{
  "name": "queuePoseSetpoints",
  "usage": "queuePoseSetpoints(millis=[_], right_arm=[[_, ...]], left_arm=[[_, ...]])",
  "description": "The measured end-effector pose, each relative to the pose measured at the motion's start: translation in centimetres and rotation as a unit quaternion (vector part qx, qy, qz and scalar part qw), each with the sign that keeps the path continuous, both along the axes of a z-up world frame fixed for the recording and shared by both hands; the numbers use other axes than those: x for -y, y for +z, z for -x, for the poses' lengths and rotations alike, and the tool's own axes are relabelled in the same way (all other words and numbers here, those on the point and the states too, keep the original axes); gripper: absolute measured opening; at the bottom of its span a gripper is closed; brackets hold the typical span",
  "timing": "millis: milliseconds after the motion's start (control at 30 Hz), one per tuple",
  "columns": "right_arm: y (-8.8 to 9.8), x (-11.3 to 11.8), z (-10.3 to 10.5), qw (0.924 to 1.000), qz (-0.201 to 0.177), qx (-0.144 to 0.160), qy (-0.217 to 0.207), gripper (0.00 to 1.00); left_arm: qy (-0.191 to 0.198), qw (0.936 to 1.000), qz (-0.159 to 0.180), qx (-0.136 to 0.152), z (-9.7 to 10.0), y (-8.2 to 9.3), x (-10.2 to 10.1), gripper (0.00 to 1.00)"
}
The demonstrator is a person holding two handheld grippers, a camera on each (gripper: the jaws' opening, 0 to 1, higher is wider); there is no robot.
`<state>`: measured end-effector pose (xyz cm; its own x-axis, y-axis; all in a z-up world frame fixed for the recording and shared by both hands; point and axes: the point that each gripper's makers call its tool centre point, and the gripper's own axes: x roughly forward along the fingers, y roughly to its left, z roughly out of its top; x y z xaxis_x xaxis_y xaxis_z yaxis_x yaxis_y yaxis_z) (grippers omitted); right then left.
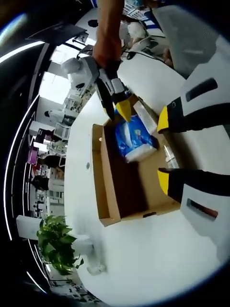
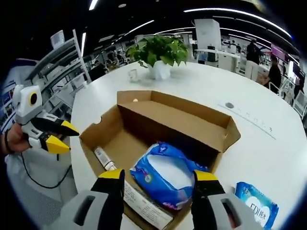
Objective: Operate the shoe box by opening the lid, removing the specified soft item, and placing it in the target area until the item is outside and the box remains undamaged.
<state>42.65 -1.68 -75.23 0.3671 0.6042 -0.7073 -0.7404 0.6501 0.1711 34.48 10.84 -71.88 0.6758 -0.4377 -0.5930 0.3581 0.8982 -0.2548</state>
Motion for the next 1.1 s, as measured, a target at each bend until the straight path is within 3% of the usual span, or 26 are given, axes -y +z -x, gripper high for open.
queuePoseSetpoints(millis=[600, 833, 1100], right_arm=[[-2.0, -1.4, -0.8, 0.9951, 0.056, -0.002, 0.081, 0.67], [-3.6, -1.7, -1.5, 0.9849, 0.1, -0.001, 0.141, 0.71], [-5.4, -1.9, -2.6, 0.9791, 0.117, -0.017, 0.165, 0.73]], left_arm=[[0.002, 0.9999, 0.011, -0.011, 0.1, -0.4, 0.1, 0.34], [0.005, 0.9997, 0.016, -0.016, 0.1, -0.4, 0.1, 0.34], [0.007, 0.9997, 0.018, -0.018, -0.1, -0.6, -0.2, 0.34]])
